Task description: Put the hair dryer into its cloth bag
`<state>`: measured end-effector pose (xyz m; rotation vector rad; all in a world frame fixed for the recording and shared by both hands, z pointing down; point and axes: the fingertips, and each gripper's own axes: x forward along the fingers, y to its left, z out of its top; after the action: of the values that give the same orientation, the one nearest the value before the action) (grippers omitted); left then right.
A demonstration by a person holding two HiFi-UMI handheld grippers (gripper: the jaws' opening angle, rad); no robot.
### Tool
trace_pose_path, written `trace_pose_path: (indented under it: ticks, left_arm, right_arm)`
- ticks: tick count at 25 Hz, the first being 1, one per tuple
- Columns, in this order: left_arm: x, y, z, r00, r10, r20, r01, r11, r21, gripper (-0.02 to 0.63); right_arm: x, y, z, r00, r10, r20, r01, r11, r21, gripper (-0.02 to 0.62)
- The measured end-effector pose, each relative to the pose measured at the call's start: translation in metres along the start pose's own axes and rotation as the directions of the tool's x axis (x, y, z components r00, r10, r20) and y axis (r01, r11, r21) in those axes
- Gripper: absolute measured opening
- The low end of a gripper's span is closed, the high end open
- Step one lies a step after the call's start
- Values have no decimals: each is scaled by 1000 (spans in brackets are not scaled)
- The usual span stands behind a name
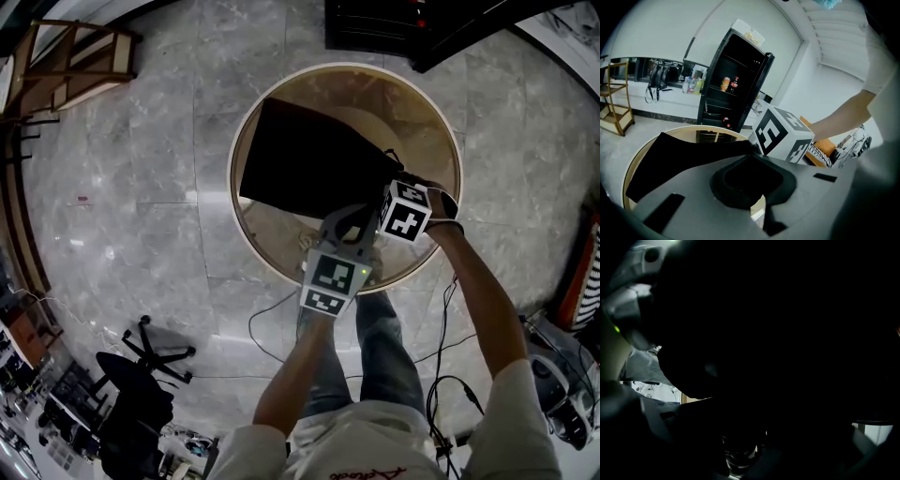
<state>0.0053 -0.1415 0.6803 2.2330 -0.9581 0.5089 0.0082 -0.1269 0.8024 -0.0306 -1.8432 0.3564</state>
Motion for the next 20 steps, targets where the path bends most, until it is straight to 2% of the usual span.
trace_pose_path:
  ticks: [4,12,20]
  left_arm:
    - [-1,12,-3,1000,-5,8,6,1000,-29,32]
    - [-3,29,-23,1000,5,6,-4,997,-82,32]
    - [-4,37,-37,1000,7,-8,-8,994,-107,32]
  right_arm:
    - [10,-5,7,1000,1,-3,-1,1000,3,196]
    - [33,-9,2,997,-4,-83,4,1000,6,196]
    - [43,-13,-1,992,-46,-119,45,999,-12,198]
